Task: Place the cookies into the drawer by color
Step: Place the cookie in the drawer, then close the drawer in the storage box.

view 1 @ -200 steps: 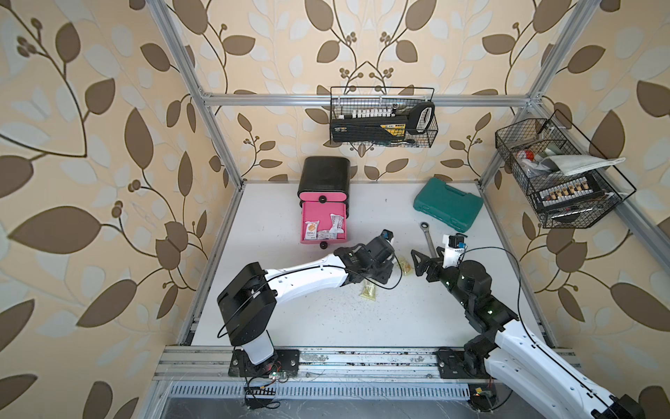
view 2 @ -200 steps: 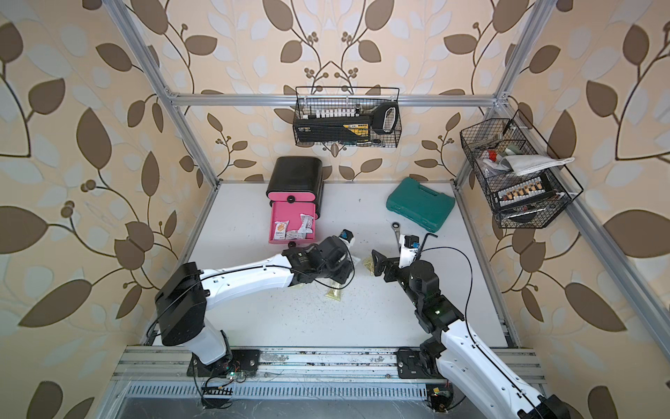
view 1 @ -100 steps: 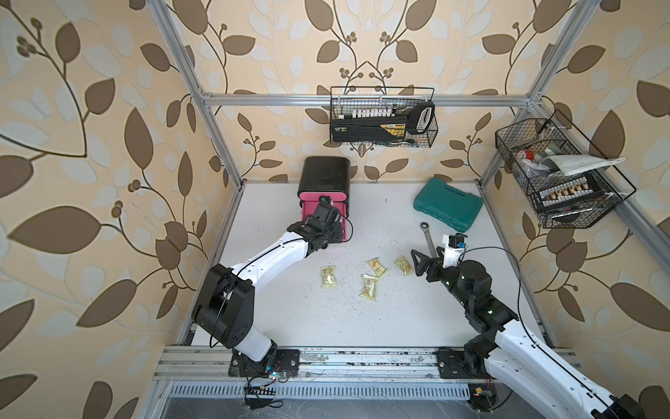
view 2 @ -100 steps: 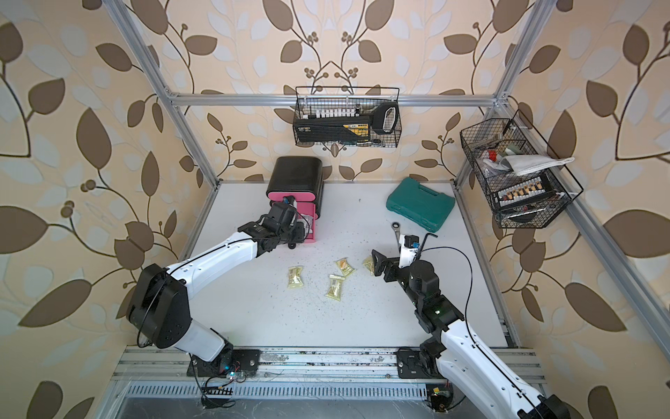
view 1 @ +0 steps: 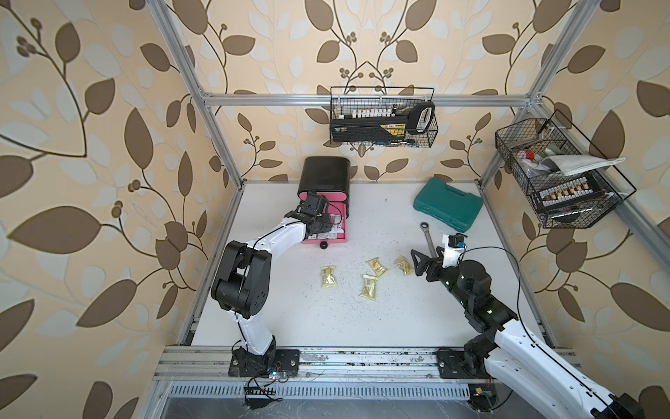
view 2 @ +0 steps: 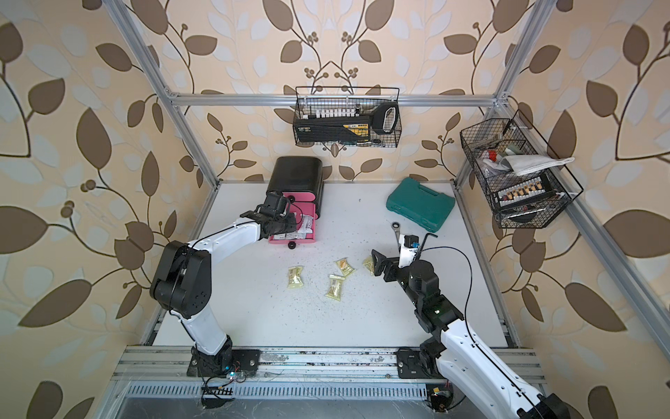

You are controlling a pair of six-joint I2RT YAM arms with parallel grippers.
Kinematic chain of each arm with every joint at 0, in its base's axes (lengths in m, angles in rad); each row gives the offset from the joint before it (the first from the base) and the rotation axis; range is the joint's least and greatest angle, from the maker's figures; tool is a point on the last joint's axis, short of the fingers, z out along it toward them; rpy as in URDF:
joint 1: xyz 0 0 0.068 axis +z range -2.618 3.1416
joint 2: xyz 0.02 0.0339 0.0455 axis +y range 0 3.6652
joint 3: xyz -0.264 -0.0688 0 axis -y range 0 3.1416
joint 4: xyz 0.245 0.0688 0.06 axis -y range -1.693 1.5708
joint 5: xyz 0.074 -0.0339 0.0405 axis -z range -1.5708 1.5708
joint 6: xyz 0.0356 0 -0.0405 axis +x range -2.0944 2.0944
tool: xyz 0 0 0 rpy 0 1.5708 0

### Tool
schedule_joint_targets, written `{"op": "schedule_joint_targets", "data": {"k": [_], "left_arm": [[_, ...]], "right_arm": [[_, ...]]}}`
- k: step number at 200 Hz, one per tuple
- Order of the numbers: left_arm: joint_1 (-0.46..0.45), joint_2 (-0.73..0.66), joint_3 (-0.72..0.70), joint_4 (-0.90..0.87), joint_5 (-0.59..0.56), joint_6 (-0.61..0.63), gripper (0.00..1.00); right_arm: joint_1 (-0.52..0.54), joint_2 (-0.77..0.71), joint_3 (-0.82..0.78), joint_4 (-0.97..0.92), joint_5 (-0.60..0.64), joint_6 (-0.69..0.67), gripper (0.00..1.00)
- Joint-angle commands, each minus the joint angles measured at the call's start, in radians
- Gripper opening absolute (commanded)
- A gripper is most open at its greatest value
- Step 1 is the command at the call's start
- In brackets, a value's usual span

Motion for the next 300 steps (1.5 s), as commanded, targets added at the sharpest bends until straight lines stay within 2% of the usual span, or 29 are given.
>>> {"op": "schedule_joint_targets", "data": {"k": [1, 45, 85, 111, 140, 188, 232, 258, 300], "left_arm": [[0.017, 0.012, 0.046, 0.050, 0.037, 0.019, 0.29], [0.034, 0.075, 0.090, 0.051, 0.045, 0.029, 0.35], [0.039, 0.091, 0.098, 0.060, 0.091, 0.031, 0.47], [0.039, 0.055, 0.075, 0.062, 0.133, 0.021, 0.50], [0.037, -0.046, 0.032, 0.061, 0.212, -0.009, 0.50], [0.026, -0.354, -0.142, 0.058, 0.324, -0.137, 0.49], [0.027, -0.609, -0.416, 0.146, 0.443, -0.278, 0.45], [0.027, -0.644, -0.535, 0.199, 0.488, -0.333, 0.45], [0.026, -0.584, -0.637, 0.258, 0.414, -0.312, 0.44]], "right_arm": [[0.006, 0.005, -0.003, 0.017, -0.012, 0.008, 0.99], [0.006, 0.007, -0.005, 0.018, -0.012, 0.008, 0.99], [0.005, 0.012, -0.005, 0.020, -0.014, 0.010, 0.99], [0.006, 0.013, -0.005, 0.021, -0.015, 0.009, 0.99], [0.006, 0.013, -0.005, 0.021, -0.015, 0.009, 0.99], [0.005, 0.015, -0.004, 0.022, -0.017, 0.010, 0.99], [0.006, 0.013, -0.003, 0.023, -0.023, 0.010, 0.99], [0.004, 0.015, -0.003, 0.023, -0.025, 0.014, 0.99], [0.005, 0.015, -0.005, 0.021, -0.020, 0.013, 0.99]]}}
